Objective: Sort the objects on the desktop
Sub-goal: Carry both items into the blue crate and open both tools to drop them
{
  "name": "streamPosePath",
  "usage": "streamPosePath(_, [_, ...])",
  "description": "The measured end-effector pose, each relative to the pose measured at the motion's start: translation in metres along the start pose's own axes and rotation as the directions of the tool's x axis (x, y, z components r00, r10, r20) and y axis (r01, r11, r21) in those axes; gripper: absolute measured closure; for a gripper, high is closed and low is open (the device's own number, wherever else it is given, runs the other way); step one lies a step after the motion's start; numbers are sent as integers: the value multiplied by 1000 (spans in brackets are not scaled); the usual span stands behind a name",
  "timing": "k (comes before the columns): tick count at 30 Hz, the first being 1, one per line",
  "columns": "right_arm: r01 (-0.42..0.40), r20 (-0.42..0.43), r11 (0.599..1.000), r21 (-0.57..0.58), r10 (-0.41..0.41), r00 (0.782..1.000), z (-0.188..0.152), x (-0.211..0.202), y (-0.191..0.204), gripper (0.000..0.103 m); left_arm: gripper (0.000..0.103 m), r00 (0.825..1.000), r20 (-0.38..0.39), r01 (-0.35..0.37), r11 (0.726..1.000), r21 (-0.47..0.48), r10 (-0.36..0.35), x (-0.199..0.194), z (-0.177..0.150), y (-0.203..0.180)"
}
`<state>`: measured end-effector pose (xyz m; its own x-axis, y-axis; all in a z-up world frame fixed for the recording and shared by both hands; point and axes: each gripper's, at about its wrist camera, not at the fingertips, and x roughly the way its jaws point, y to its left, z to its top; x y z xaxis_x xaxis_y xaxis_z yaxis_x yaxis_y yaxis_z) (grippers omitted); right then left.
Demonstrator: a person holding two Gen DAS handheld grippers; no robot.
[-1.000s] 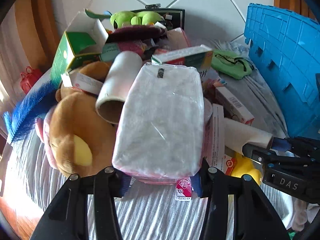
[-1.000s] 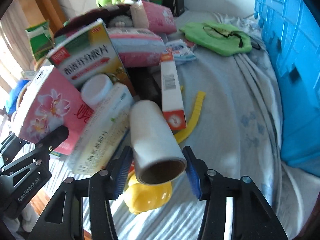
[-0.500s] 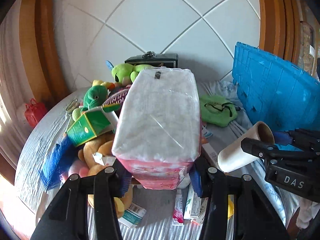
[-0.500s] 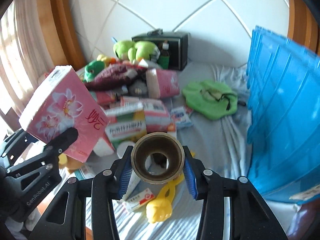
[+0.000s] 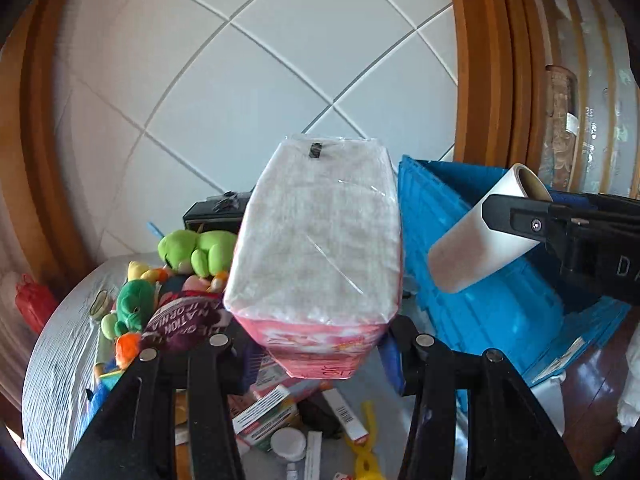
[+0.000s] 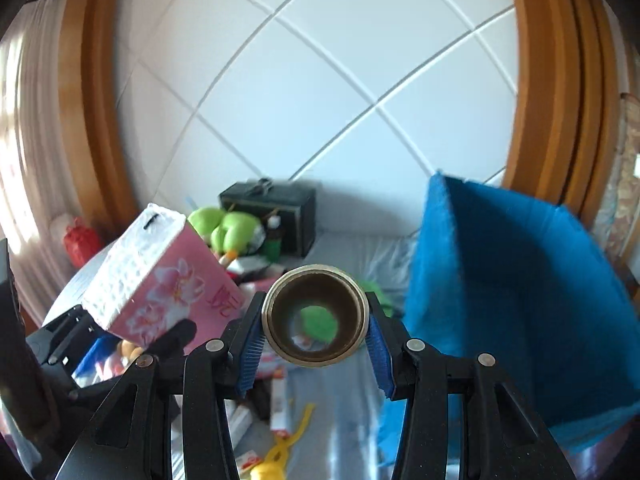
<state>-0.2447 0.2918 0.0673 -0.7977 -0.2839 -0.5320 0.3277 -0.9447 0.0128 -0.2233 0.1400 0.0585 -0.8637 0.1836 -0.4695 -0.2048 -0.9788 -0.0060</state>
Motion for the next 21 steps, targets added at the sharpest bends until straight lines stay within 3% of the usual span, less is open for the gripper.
streamPosePath(7, [126,31,992,19,-126,992,53,-22,-104,58,55,995,50,88,995,51,-90,23,80,-103])
streamPosePath(11, [214,-14,977,-9,-214,977,76,-8,-180,58,55,989,13,150,987,59,-151,60,125,-174])
streamPosePath(14, [265,-94,963,-47,-268,959,80,20,-232,58,55,978,-76,199,978,57,-194,102,144,-227])
streamPosePath(17, [259,-217,964,-62,-267,939,70,61,-276,58,55,959,-221,194,979,64,-176,159,138,-271])
streamPosePath(19, [239,-311,969,-65,-248,918,52,87,-301,58,55,938,-322,168,981,94,-130,197,124,-292])
streamPosePath(21, [219,-412,973,-74,-230,881,25,110,-318,58,55,902,-422,161,979,129,-93,230,101,-307])
